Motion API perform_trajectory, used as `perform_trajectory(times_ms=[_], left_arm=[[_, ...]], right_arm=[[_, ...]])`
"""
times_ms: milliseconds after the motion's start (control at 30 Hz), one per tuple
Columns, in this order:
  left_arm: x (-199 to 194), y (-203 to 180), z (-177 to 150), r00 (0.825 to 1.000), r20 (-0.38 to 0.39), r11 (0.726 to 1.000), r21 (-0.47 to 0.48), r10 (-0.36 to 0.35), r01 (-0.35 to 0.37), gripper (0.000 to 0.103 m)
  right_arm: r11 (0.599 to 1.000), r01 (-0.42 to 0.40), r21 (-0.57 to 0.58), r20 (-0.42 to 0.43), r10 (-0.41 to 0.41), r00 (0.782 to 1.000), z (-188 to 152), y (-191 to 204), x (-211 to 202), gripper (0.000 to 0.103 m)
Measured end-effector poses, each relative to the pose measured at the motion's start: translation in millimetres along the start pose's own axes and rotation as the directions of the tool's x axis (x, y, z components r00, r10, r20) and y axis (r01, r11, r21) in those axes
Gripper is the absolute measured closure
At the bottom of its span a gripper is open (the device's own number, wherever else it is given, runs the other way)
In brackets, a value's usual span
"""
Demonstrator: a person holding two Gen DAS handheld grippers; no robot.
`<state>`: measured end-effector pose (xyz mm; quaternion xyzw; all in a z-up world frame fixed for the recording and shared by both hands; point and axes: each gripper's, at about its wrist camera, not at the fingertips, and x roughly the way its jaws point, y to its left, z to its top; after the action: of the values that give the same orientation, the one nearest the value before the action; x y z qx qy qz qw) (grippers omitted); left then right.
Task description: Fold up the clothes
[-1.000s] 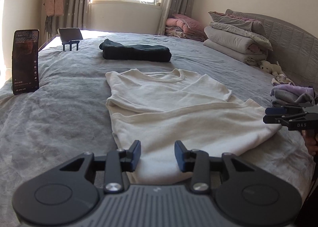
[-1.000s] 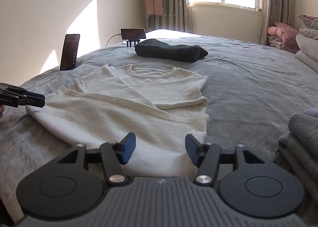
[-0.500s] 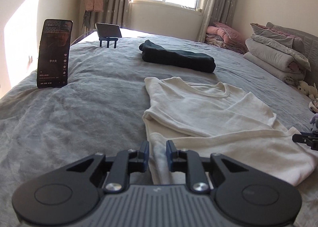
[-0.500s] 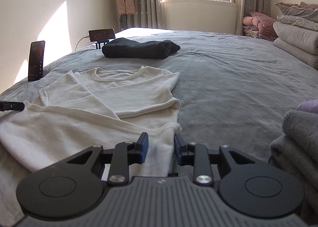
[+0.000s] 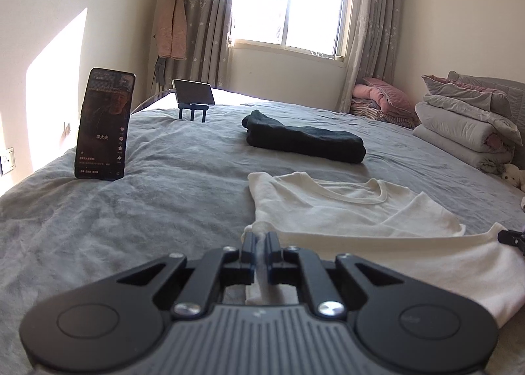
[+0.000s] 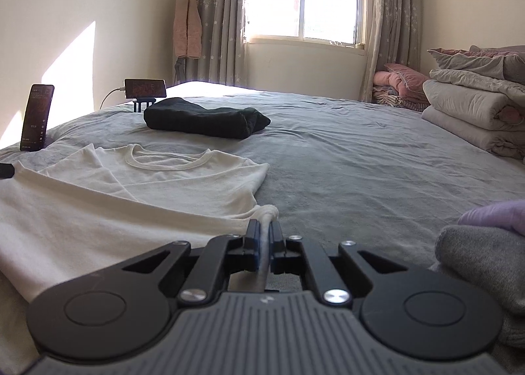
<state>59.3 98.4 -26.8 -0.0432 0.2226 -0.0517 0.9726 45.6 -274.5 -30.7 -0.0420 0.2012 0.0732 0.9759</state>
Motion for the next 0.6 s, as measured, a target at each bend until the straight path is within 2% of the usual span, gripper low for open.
perform_trajectory(times_ms=[200, 233, 267, 300, 333, 400, 467, 600], left_arm=[[25.1, -4.7, -5.2, 0.990, -0.135, 0.998, 0.043, 0.049, -0.043, 0.095], [25.0, -3.9, -5.2, 0.989, -0.139, 0.998, 0.040, 0.052, -0.047, 0.090], [22.7, -2.8, -4.6, 0.989, -0.133, 0.998, 0.032, 0.057, -0.053, 0.088], [19.0, -2.2, -3.2, 0.990, -0.121, 0.998, 0.025, 0.066, -0.063, 0.081], [14.7, -1.7, -1.5, 0.992, -0.105, 0.997, 0.019, 0.077, -0.075, 0.072], [2.4, -3.8, 2.2, 0.994, -0.051, 0.995, 0.024, 0.102, -0.101, 0.065], [-10.0, -8.8, 6.4, 0.997, -0.008, 0.996, 0.028, 0.082, -0.082, 0.062], [-21.9, -38.3, 5.5, 0.998, -0.011, 0.994, 0.093, -0.058, 0.059, 0.058]], right_arm=[[0.999, 0.022, -0.028, -0.104, -0.024, 0.994, -5.3, 4.6, 18.0, 0.098], [0.999, 0.028, -0.029, -0.102, -0.030, 0.994, -4.5, 5.1, 15.9, 0.098], [0.999, 0.033, -0.030, -0.099, -0.036, 0.994, -3.7, 5.7, 13.9, 0.094], [0.999, 0.039, -0.031, -0.097, -0.042, 0.994, -3.0, 6.3, 11.9, 0.082], [0.998, 0.046, -0.033, -0.093, -0.049, 0.994, -2.0, 7.0, 9.3, 0.079], [0.997, 0.064, -0.041, -0.072, -0.067, 0.995, 1.5, 10.1, -0.6, 0.064], [0.998, 0.041, -0.043, -0.047, -0.043, 0.998, 4.8, 14.5, -11.1, 0.058], [0.996, -0.076, -0.040, -0.040, 0.075, 0.996, 10.3, 39.5, -25.1, 0.056]])
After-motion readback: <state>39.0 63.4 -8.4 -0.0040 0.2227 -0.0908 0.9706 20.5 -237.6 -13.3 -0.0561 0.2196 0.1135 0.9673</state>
